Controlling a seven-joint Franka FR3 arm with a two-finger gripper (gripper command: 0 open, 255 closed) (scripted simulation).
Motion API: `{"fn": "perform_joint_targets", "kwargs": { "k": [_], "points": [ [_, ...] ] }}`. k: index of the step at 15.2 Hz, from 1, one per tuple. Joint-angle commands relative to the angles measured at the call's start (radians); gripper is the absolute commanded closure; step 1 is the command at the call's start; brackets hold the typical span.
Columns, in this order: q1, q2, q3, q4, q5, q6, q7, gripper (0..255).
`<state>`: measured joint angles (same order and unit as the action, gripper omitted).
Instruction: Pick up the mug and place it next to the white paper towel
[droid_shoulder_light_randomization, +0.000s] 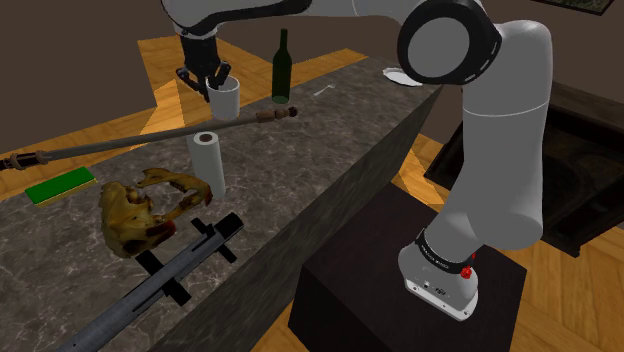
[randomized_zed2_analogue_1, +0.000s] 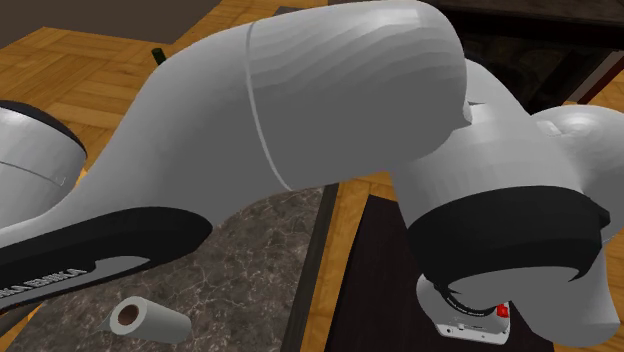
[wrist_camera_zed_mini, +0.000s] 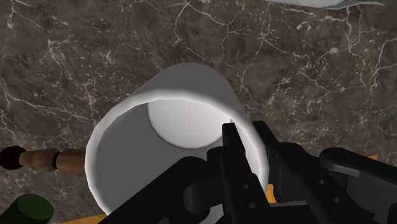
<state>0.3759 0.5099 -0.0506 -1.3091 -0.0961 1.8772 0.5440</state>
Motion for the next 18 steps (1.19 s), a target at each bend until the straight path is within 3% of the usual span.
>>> {"fn": "perform_joint_targets", "kwargs": {
  "k": [1, 18],
  "points": [
    [0.0, -0.001, 0.0, -0.028, -0.001, 0.028, 0.002, 255],
    [-0.001, 0.054, -0.001, -0.172, -0.007, 0.226, 0.023, 255]
  ]
}}
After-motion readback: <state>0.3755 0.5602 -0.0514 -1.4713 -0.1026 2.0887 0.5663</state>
